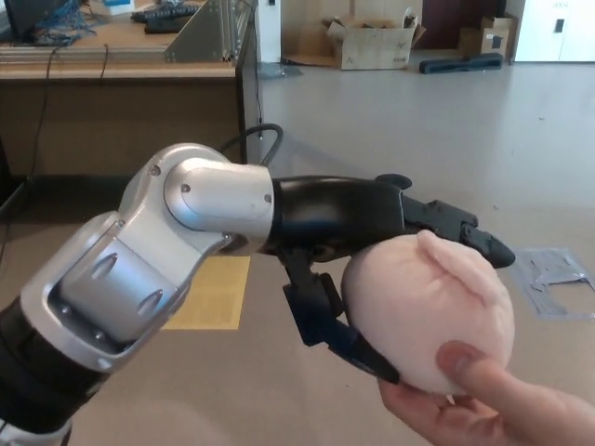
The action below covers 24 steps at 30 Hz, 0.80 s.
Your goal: The robot extends its left hand to pick up an emotional support dumpling from the palm of a person and brings its hand down by its side. Then it extends its arm again to hand the dumpling back to the person.
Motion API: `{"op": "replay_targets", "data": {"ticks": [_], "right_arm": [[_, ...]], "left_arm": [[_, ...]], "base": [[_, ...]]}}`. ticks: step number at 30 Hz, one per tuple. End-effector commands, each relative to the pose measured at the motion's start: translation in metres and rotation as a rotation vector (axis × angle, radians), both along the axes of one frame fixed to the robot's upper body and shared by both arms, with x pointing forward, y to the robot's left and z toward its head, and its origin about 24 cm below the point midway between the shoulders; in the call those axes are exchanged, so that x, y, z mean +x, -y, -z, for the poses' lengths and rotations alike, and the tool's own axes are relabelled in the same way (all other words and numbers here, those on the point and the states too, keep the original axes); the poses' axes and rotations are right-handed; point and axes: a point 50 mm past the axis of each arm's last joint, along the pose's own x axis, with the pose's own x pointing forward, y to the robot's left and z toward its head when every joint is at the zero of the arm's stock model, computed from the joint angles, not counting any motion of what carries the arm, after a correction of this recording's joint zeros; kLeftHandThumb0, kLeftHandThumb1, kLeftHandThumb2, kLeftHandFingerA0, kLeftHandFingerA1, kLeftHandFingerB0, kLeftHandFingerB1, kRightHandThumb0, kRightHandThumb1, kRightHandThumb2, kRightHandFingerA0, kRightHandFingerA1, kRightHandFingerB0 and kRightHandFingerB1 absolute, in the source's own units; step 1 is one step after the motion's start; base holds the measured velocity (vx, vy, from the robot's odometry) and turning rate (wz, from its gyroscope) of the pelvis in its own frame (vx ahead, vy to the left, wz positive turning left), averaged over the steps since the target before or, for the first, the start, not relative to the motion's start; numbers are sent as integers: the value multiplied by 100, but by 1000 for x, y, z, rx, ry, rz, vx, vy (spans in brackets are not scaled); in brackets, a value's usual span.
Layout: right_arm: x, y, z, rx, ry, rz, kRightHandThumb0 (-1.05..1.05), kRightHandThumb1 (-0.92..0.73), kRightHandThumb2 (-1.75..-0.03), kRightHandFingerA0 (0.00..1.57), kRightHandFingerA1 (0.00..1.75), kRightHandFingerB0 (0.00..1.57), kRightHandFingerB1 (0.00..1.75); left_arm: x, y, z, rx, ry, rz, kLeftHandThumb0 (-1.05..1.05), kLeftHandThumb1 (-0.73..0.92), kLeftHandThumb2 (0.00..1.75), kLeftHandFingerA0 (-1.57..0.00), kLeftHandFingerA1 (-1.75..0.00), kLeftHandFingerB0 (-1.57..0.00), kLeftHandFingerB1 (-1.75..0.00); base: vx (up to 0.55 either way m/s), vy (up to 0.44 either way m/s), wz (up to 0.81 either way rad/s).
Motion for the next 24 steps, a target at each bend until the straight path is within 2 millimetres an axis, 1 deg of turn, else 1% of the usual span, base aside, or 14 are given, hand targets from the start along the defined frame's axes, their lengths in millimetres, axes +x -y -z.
{"op": "replay_targets", "data": {"ticks": [1, 2, 3, 6, 9, 10, 11, 12, 14, 15, 19, 20, 21, 24], "right_arm": [[3, 6, -3, -6, -24, 28, -43, -55, -57, 86, 49, 50, 36], [3, 6, -3, -8, -24, 28, -50, -47, -76, 80, 61, 44, 47], [3, 6, -3, -13, -23, 26, -52, -47, -77, 81, 61, 44, 47], [4, 5, -4, -19, -24, 30, -51, -46, -76, 81, 61, 44, 47], [3, 5, -4, -40, -13, 10, -52, -48, -78, 82, 61, 43, 48], [3, 5, -4, -46, -19, 10, -47, -58, -58, 89, 50, 48, 36], [4, 6, -3, -47, -28, 13, -47, -58, -58, 89, 50, 48, 36], [4, 7, -3, -43, -32, 16, -47, -58, -58, 85, 48, 50, 36], [4, 7, -3, -41, -34, 18, -47, -58, -58, 85, 48, 50, 36], [6, 6, -4, -16, -33, 20, -47, -57, -58, 86, 49, 51, 36], [7, 6, -5, -8, -33, 22, -46, -58, -58, 86, 50, 50, 36], [8, 5, -8, -48, -18, 8, -48, -58, -58, 97, 50, 44, 34], [8, 5, -8, -52, -16, 7, -46, -57, -58, 89, 49, 46, 35], [8, 5, -8, -50, -17, 8, -46, -57, -58, 89, 49, 46, 35]], "left_arm": [[2, -5, -13, 33, 36, -38, -65, 38, 79, 0, -11, 0, -8], [1, -5, -14, 28, 51, -33, -64, 37, 79, 0, -16, 0, -10], [1, -5, -14, 24, 50, -29, -63, 36, 79, 0, -19, 0, -11], [2, -5, -16, 20, 40, -24, -63, 37, 79, 0, -16, 0, -10], [1, -6, -16, 36, 19, -16, -67, 41, 79, 0, -2, 0, 0], [2, -6, -15, 43, 8, -9, -68, 40, 80, 0, -2, 0, 0], [2, -7, -15, 50, -1, -1, -68, 40, 80, 0, -2, 0, 0], [2, -7, -15, 61, -5, 2, -69, 40, 81, 0, -3, 0, 0], [2, -7, -15, 66, -6, 3, -69, 40, 81, 0, -3, 0, 0], [5, -13, -19, 78, -32, 3, -95, 42, 64, 0, 0, 0, 0], [6, -15, -22, 81, -35, 4, -96, 43, 64, 0, 0, 0, 0], [3, -30, -45, 36, -14, -3, -90, 47, 58, 0, 0, 0, 0], [1, -34, -51, 12, -16, -9, -83, 48, 56, 0, 0, 0, 0], [-1, -38, -57, -17, -24, -15, -83, 48, 56, 0, 0, 0, 0]], "base": [[0, 0, 0], [0, 0, 0], [0, 0, 0], [0, 0, 0], [0, 0, 0], [0, 0, 0], [0, 0, 0], [0, 0, 0], [0, 0, 0], [0, 0, 0], [0, 0, 0], [0, 0, 0], [0, 0, 0], [0, 0, 0]]}}
